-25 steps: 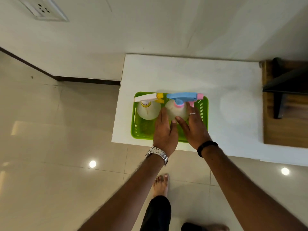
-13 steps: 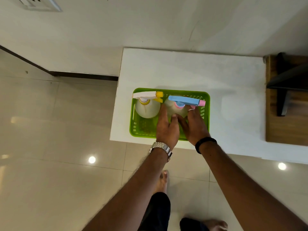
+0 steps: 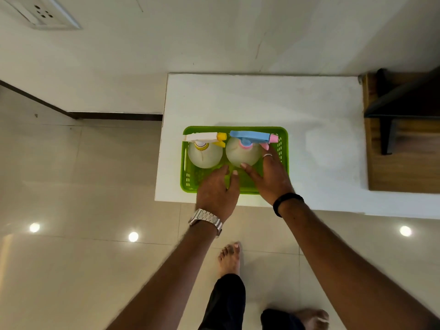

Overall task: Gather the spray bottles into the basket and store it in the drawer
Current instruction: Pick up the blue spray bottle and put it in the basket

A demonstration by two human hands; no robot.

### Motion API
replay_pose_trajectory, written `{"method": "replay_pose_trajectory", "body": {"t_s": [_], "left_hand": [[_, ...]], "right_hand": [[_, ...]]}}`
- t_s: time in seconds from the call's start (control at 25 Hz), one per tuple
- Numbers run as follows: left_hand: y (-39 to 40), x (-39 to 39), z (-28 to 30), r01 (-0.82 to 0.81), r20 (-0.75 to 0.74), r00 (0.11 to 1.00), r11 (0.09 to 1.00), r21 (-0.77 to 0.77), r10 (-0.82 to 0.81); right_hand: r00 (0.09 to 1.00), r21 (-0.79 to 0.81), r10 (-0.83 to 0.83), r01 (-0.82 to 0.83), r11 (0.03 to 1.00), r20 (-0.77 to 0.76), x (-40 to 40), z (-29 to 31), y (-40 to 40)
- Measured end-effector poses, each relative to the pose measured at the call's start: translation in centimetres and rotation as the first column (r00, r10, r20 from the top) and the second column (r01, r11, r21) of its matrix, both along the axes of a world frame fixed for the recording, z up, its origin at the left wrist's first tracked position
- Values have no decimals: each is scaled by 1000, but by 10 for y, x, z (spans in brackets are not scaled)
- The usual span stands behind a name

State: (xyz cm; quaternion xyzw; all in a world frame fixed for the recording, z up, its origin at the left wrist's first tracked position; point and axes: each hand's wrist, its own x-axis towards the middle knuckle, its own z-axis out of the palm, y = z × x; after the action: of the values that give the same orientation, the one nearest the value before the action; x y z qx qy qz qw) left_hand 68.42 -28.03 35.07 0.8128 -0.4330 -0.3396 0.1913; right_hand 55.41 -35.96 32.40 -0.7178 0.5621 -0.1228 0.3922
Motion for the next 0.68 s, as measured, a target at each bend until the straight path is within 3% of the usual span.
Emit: {"method": "replay_pose_trajectory", "body": {"t_s": [0.16,0.32,0.68], "left_hand": [[2,28,-4,194,254,940,968,156,-229],[-2,34,-12,282,282,902,942,185,-325],[4,37,-26,355,286,879,924,138,-381]], "right_hand": [[997,31,52,-51,998,-53,-17,6,15],[994,25,80,-78,997,-72,-20,7,21],[989,32,138,-137,990,-53,-20,4,19]]}}
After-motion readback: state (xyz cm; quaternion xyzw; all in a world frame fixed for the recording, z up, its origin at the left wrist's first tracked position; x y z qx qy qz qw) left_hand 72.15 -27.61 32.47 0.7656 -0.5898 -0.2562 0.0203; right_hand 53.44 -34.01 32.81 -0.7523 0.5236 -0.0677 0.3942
